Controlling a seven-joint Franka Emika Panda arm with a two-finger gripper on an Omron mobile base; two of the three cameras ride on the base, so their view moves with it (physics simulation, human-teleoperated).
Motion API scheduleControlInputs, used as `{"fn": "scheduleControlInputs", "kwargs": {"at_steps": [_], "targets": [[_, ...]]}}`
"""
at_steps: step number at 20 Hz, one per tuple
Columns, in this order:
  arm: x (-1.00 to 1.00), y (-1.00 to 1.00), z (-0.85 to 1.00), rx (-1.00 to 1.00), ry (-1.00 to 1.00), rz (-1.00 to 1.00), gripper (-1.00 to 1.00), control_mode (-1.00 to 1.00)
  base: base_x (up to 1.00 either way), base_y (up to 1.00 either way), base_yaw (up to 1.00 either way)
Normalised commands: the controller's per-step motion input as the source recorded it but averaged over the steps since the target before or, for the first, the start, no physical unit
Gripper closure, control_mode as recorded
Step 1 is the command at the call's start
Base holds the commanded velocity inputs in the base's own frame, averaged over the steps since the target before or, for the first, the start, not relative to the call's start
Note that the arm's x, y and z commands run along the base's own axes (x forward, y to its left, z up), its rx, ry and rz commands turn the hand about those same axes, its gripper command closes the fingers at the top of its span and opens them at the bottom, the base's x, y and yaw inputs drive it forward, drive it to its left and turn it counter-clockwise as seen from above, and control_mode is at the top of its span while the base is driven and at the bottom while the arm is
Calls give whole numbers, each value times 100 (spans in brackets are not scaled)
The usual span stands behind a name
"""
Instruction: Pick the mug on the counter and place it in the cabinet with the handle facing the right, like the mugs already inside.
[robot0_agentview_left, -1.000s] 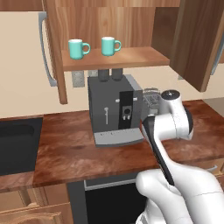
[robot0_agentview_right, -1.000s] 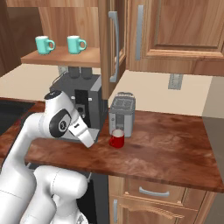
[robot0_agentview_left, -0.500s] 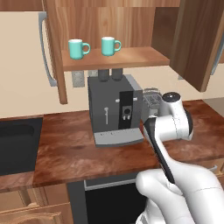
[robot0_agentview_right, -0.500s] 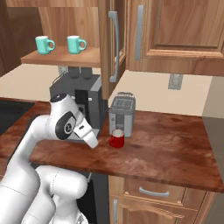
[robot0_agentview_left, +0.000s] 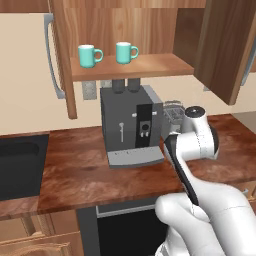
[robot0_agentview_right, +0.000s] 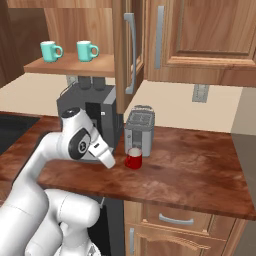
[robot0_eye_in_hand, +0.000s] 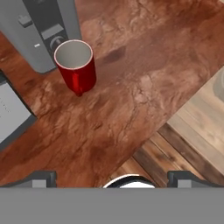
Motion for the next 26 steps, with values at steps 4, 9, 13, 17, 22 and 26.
{"fn": "scheduleControlInputs", "kwargs": {"at_steps": [4, 9, 13, 17, 22, 26], "targets": [[10, -4, -14, 0, -1, 0, -100, -100, 0, 0, 0], [10, -9, -16, 0, 0, 0, -100, -100, 0, 0, 0], [9, -9, -15, 0, -1, 0, -100, -100, 0, 0, 0], [8, -11, -12, 0, -2, 0, -100, -100, 0, 0, 0], [12, -5, -11, -1, -1, 0, -100, -100, 0, 0, 0], [14, -3, -12, 0, 0, 0, -100, -100, 0, 0, 0]]}}
